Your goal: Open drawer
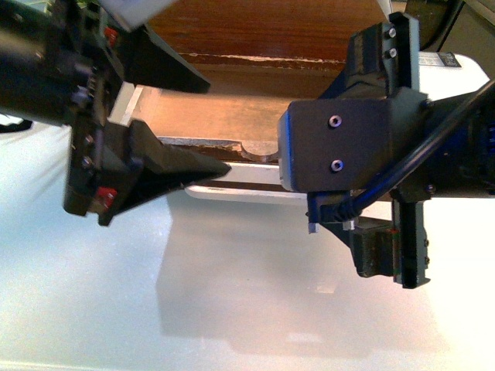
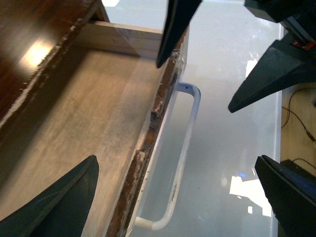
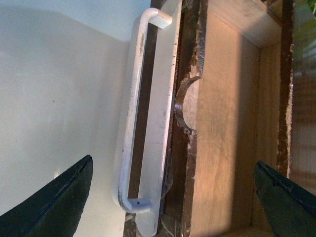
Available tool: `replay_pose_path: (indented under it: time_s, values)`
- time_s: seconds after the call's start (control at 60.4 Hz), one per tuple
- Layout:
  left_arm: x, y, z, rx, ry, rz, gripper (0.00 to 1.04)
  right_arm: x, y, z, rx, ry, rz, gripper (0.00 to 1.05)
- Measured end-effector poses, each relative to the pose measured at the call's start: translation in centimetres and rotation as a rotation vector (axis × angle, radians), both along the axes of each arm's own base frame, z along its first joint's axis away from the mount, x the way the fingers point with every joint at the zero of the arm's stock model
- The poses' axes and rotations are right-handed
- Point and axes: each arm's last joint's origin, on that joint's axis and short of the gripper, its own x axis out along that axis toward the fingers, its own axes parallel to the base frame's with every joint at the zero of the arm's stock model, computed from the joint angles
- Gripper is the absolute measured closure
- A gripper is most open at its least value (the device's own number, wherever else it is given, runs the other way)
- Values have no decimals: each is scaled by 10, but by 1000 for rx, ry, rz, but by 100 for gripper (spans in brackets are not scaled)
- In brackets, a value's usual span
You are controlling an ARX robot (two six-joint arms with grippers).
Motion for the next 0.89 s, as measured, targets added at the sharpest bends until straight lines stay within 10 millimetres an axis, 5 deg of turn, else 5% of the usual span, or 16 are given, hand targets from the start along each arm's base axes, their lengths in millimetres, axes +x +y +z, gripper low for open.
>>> replay_pose_path:
  time_s: [0.265,0.497,0.663,0.779,0.895]
  values:
    - [3,56,28,-134,40,229,8,-17,-36,33,128,-14,-170,9]
    - [-7,110,55,-314,78,506,8,-36,-86,65,447,-39,-578,9]
    - [-23,141,73,-464,103,690,8,-56,-103,82,682,-84,-794,9]
    - [-36,136,68,-450,-193,1036,26,-68,-109,75,1055,-211,-996,31]
    - [-66,127,52,-447,-312,1250,50,-84,-115,61,1209,-153,-1031,55]
